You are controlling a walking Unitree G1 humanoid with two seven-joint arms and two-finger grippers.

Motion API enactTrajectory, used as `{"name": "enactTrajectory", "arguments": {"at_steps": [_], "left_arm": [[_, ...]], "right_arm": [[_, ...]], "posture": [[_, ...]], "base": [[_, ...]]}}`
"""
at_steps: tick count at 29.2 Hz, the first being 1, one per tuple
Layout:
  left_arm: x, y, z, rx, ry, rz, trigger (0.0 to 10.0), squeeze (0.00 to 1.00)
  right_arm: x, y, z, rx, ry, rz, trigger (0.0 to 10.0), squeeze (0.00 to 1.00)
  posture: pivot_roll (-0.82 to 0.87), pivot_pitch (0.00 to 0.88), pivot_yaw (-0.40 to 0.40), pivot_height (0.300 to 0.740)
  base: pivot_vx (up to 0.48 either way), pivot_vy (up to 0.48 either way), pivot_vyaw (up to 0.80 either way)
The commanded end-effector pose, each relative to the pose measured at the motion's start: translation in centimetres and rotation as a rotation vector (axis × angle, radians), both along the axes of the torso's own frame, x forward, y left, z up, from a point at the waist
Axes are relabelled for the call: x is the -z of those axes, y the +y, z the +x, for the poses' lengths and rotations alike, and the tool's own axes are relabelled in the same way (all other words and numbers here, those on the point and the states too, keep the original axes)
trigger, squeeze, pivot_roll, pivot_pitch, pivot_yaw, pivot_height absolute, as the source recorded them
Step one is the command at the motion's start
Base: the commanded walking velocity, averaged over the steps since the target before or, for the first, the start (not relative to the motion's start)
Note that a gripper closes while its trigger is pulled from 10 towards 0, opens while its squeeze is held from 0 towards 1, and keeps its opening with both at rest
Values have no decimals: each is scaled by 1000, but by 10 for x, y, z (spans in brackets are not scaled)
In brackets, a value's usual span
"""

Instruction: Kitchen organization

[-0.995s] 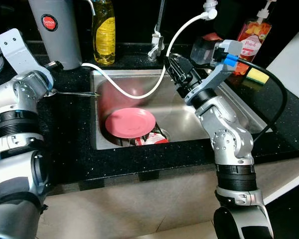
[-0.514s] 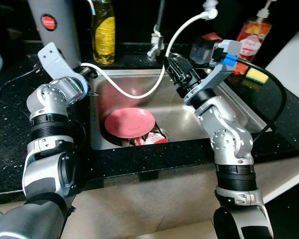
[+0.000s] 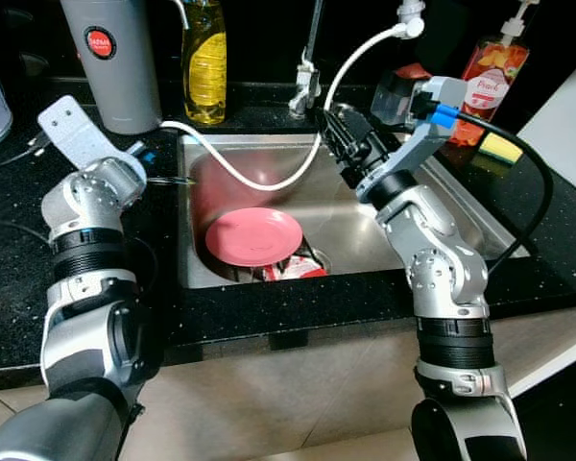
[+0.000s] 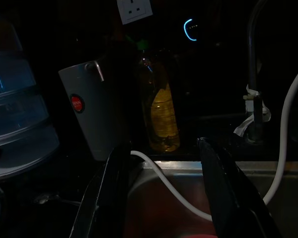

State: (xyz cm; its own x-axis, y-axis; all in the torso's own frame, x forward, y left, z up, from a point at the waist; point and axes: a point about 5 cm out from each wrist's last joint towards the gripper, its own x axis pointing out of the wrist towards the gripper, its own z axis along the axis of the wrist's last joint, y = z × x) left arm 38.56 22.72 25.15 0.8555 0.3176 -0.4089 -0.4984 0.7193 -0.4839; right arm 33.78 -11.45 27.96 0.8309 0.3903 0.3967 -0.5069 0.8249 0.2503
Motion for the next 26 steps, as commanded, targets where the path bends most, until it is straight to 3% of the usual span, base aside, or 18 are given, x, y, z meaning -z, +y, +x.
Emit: {"name": "enactTrajectory", "arguments": {"at_steps": [1, 4, 12, 18, 19, 23, 24, 26], "left_arm": [[5, 13, -3, -44, 20, -24, 10000, 0], [8, 24, -4, -76, 30, -44, 10000, 0], [12, 31, -2, -73, 45, -48, 10000, 0], [17, 25, 7, -18, 35, -137, 8235, 0], [18, 25, 8, -16, 32, -146, 4941, 0], [18, 24, 10, -5, 20, -169, 4235, 0], [18, 27, 11, -8, 2, -190, 0, 0], [17, 28, 12, -8, -7, -196, 0, 0]], "right_arm": [[-2, 0, 0, 8, -10, -4, 10000, 0], [-2, 0, 0, 9, -10, -4, 10000, 0], [-3, 0, 0, 5, -12, -4, 10000, 0], [-4, 1, -1, 6, -16, -1, 10000, 0], [-4, 1, -1, 7, -17, -1, 10000, 0], [-4, 0, -1, 9, -17, 0, 10000, 0], [-4, -1, -2, 13, -18, 0, 10000, 0], [-4, -1, -2, 14, -19, 0, 10000, 0]], "posture": [[88, 0, -55, 740], [89, 0, -54, 740], [92, 0, -59, 740], [85, 0, -51, 740], [84, 0, -50, 740], [84, 0, -50, 740], [76, 0, -46, 740], [76, 0, -46, 740]], "base": [[0, 0, 0], [0, 0, 0], [0, 0, 0], [0, 0, 0], [0, 0, 0], [0, 0, 0], [0, 0, 0], [0, 0, 0]]}}
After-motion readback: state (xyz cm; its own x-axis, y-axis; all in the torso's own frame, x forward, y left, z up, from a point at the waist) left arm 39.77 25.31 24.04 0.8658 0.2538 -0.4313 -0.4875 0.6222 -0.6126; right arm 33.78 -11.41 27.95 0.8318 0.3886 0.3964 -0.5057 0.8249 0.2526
